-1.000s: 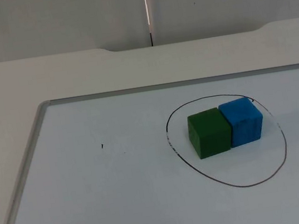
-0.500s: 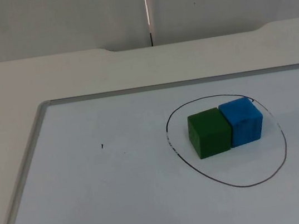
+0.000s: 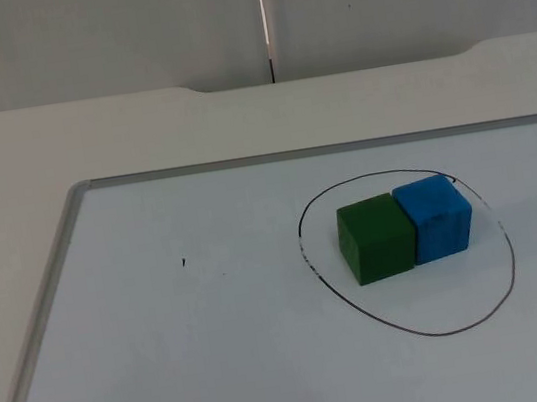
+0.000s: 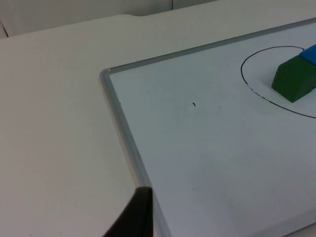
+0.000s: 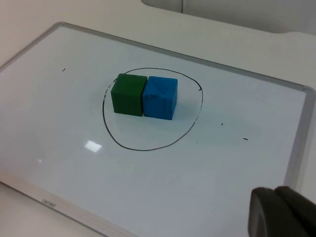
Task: Push the two cubes into the marked area.
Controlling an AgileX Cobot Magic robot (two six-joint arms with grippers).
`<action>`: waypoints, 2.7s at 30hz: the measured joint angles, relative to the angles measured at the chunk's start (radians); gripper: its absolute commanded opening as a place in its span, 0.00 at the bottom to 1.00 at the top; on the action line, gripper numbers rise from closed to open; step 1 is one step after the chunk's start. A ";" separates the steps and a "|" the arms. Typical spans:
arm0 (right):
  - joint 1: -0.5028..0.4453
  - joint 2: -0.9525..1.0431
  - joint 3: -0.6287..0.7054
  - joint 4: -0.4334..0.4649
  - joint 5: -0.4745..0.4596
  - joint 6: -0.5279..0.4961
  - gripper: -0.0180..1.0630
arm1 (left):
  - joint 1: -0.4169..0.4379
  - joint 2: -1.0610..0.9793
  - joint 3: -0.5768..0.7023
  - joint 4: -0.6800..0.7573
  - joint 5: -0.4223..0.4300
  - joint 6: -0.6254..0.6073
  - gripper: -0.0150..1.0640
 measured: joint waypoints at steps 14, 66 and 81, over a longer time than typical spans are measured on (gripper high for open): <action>0.000 0.000 0.000 0.000 0.000 0.000 0.66 | 0.000 0.000 0.000 0.000 0.000 0.000 0.99; 0.000 0.000 0.000 0.000 0.000 0.000 0.99 | 0.000 0.000 0.000 0.002 0.000 0.000 0.99; 0.000 0.000 0.000 0.000 0.000 0.000 0.99 | 0.000 0.000 0.000 0.004 0.000 0.000 0.99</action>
